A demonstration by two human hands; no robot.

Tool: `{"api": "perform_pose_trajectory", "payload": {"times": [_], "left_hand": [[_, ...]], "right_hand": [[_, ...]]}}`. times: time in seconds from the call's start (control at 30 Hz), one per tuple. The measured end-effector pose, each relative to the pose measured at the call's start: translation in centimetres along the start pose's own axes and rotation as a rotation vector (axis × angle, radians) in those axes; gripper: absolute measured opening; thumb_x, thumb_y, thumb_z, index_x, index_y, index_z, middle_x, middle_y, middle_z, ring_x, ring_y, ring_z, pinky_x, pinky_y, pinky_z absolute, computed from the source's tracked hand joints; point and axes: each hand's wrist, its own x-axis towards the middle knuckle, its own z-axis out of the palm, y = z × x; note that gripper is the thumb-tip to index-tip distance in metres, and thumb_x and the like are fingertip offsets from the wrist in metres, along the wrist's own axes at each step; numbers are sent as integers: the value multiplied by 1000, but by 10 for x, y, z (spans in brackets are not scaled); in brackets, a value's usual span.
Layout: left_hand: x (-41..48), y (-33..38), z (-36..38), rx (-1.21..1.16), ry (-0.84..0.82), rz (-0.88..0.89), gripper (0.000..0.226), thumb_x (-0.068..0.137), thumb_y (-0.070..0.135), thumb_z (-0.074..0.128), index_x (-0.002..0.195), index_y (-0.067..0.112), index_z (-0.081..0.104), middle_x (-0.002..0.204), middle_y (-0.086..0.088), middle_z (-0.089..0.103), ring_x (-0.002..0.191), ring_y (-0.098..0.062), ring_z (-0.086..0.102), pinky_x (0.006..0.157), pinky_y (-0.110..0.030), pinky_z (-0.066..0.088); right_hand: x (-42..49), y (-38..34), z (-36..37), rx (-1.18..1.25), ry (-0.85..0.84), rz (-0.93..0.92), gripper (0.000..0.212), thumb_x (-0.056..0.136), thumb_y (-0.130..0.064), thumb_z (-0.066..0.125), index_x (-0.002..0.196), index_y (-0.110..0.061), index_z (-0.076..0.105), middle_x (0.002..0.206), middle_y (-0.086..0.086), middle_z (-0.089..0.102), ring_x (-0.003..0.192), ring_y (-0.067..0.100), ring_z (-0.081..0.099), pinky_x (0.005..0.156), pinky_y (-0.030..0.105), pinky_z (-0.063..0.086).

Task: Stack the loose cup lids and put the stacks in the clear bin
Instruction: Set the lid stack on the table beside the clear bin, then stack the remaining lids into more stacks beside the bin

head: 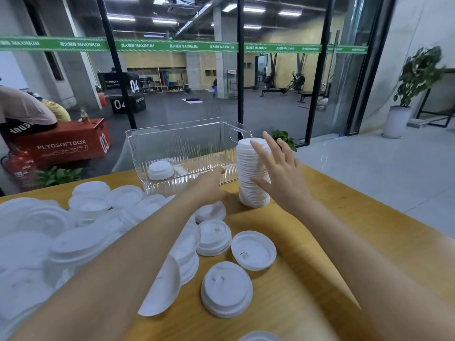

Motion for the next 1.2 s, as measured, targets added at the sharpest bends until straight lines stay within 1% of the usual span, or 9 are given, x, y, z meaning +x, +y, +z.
{"api": "perform_pose_trajectory", "payload": {"times": [0.07,0.13,0.23,0.47,0.63,0.77,0.9,1.1,1.2], "left_hand": [[-5,-7,-1,3,12,-8,69,90,23,69,148,17,32,149,-7,45,133,-25,46,97,-32,40],[-10,-11,-2,33,30,-17,68,89,27,69,147,19,35,146,-6,48,133,-26,46,106,-42,39],[-20,-12,-7,106,60,-28,65,90,33,68,145,22,36,145,-4,50,134,-27,45,108,-49,36],[-74,-8,-27,164,135,17,57,93,33,63,144,22,39,144,-4,51,133,-29,44,109,-48,33],[-149,-7,-41,120,239,71,54,93,31,61,143,23,43,140,-3,54,131,-28,46,105,-46,37],[-215,-14,-37,147,237,51,51,94,35,58,141,24,42,140,0,51,128,-27,44,98,-43,33],[-270,-21,-26,127,262,43,51,93,35,60,140,24,45,137,-1,54,125,-28,47,101,-41,35],[-326,-35,-16,55,301,78,49,92,36,61,138,25,47,135,1,56,127,-23,46,104,-43,33],[-341,-40,-16,21,313,80,48,92,35,61,137,26,48,136,3,55,128,-21,46,106,-44,32]], "right_hand": [[1,-1,3,-17,-49,24,83,84,-29,77,153,-26,30,160,8,29,142,36,32,104,50,39],[2,1,4,-11,-85,76,81,86,-28,75,153,-23,31,159,7,30,140,33,36,104,47,39],[3,-2,3,-5,-117,141,79,87,-30,74,153,-22,31,158,7,31,139,32,37,105,46,40],[-10,-35,-43,1,-148,123,75,90,-27,71,153,-22,30,161,8,22,142,35,28,108,47,35],[-49,-78,-81,81,-225,50,66,93,-28,66,150,-21,33,157,6,30,137,31,35,106,43,34],[-98,-112,-104,157,-285,27,61,94,-33,64,148,-23,37,150,2,43,128,29,45,97,41,41],[-145,-139,-123,227,-384,75,56,96,-40,59,147,-27,37,150,-3,43,130,24,43,94,38,41],[-177,-167,-146,180,-620,252,75,88,-68,52,150,-29,32,153,3,40,136,30,36,99,43,37],[-182,-175,-148,97,-768,255,87,84,-69,58,153,-28,25,153,8,40,136,33,39,100,42,37]]}}
